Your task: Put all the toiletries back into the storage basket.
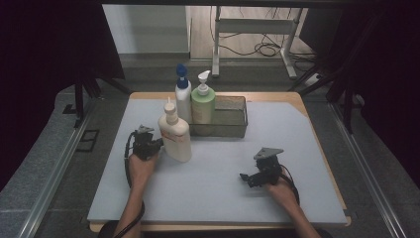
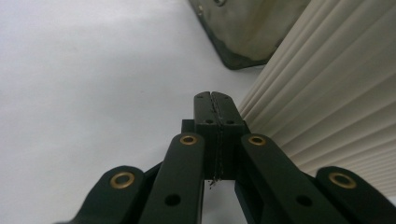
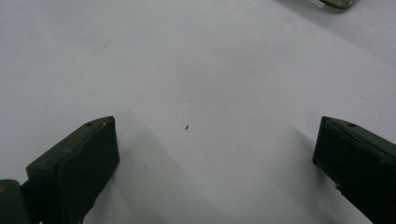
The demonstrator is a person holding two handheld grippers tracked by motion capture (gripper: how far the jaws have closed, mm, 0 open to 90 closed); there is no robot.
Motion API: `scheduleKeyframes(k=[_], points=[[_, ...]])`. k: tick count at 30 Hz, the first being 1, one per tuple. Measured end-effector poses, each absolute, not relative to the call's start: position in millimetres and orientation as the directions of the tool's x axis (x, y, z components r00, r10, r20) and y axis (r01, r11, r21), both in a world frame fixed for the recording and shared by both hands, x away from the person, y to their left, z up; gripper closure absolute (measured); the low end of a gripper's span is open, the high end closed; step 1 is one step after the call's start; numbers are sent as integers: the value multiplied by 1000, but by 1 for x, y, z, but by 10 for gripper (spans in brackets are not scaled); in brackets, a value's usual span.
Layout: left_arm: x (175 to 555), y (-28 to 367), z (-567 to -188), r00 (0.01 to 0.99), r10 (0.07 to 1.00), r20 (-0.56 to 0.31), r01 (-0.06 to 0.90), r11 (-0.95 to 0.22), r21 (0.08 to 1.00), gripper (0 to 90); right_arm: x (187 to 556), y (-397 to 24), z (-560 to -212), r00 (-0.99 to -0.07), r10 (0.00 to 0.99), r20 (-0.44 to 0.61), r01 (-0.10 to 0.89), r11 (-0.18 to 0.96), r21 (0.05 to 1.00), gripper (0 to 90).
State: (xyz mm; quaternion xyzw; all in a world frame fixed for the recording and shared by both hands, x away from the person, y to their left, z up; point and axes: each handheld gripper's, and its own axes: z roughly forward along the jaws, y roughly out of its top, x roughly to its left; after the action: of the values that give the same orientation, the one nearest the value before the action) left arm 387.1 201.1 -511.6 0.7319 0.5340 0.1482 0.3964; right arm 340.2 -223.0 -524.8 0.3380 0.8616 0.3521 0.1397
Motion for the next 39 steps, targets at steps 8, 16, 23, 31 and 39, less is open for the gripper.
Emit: scheduleKeyframes(k=[8,16,23,31,39], points=[[385,190,-511,411,889,-201,659,-137,739,893,340,-223,-525,-732,681,-3,484,523,701,0],[383,177,-509,440,877,-194,650,-161,742,893,340,-223,-525,-731,682,-4,484,523,701,0],[382,163,-508,469,862,-194,643,-182,744,893,340,-223,-525,-731,682,-5,484,524,701,0],[379,147,-507,501,844,-192,634,-207,745,893,340,-223,-525,-731,682,-4,484,523,701,0],[377,134,-506,527,827,-198,627,-221,747,893,340,-223,-525,-731,682,-4,484,523,702,0]])
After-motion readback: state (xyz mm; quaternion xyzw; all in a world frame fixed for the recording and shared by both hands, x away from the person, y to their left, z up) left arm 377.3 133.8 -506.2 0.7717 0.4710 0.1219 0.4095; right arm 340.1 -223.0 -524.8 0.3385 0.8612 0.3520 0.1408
